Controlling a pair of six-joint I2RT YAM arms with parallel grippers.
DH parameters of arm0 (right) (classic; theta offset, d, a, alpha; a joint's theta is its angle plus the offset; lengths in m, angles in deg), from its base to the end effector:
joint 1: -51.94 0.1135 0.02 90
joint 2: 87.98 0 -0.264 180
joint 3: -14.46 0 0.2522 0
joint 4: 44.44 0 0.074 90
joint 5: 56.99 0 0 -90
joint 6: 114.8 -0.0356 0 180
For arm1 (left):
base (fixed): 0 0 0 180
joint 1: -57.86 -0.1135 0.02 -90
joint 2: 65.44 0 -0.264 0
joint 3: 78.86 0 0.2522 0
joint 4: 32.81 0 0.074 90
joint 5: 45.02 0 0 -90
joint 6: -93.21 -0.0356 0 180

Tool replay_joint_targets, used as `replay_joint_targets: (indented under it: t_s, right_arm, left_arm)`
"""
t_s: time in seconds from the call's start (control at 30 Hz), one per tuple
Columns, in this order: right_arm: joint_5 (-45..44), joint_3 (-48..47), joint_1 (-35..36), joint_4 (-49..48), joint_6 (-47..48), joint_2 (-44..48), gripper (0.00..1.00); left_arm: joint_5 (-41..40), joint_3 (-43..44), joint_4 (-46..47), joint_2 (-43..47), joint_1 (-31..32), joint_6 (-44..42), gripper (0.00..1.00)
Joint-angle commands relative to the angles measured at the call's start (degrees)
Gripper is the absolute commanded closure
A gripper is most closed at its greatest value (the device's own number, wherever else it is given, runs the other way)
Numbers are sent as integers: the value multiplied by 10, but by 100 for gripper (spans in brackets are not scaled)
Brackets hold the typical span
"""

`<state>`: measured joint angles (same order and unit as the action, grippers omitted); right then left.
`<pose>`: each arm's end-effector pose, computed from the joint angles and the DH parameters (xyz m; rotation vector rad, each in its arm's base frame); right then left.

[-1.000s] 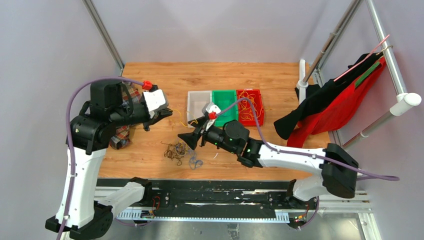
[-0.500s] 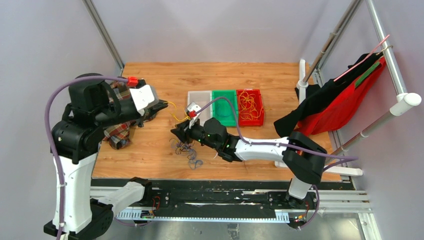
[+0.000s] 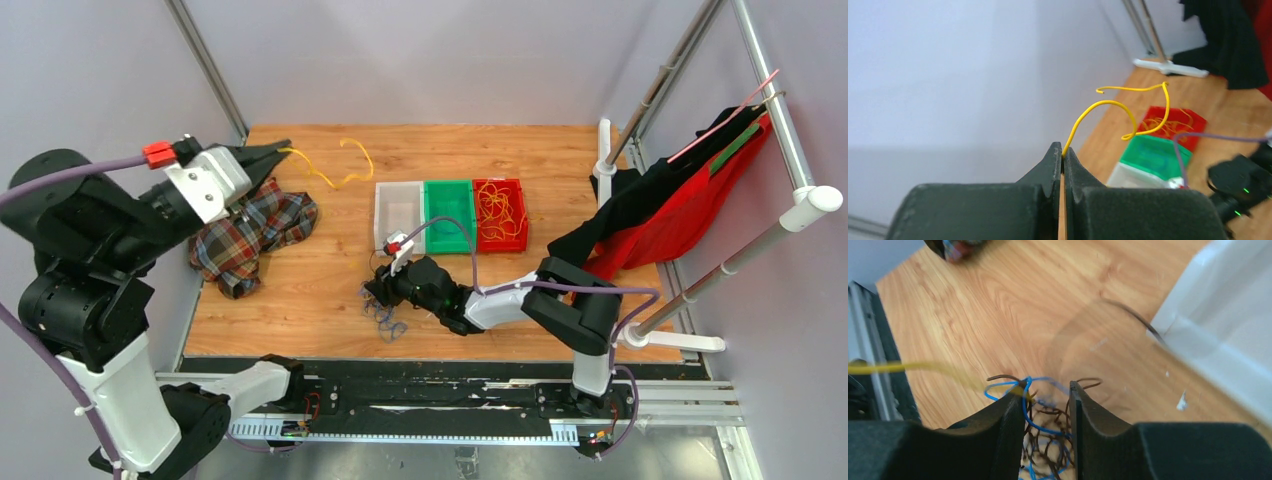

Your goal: Untangle the cables

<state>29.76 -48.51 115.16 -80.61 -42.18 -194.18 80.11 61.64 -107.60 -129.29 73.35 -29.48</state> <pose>0.1758 0.3438 0.1808 -0.6583 1.6725 0.9882 0.0571 -0.0371 0.5992 1.0404 1.1475 -0.2334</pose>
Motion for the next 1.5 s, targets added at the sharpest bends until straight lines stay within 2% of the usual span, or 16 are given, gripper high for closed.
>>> replay_joint_targets:
  t_s: [0.0,0.13,0.3,0.43,0.57,0.7,0.87,1.07,1.17,1.33,1.47]
  right_arm:
    - [-17,25,-4,-15,-21,-33,62]
    - [-24,34,-2,-14,-20,-40,59]
    - [-20,44,-1,-14,-19,-38,57]
    - [-17,48,-1,-12,-16,-35,57]
    - [-15,48,0,-10,-16,-10,51]
    - [-21,26,0,32,2,66,34]
    - [17,-35,1,113,45,166,32]
    - [73,-91,17,139,120,255,32]
    - [89,-121,19,149,142,266,32]
    - [68,-163,18,177,174,259,33]
    - [86,-167,18,193,154,260,34]
  left_arm:
    - [-108,4,177,9,-3,38,100]
    - [-191,-46,345,32,-3,42,100]
    - [-242,-29,433,20,-3,40,100]
    - [-306,-45,544,20,-3,52,100]
    - [-256,-20,481,11,-3,57,99]
    - [-194,-62,427,34,-3,61,100]
    - [-124,-111,357,61,-3,65,100]
    - [-33,-165,289,87,-3,87,100]
    - [-11,-183,274,88,-3,114,100]
    - [16,-198,270,87,-3,159,99]
    - [10,-190,271,84,-3,150,100]
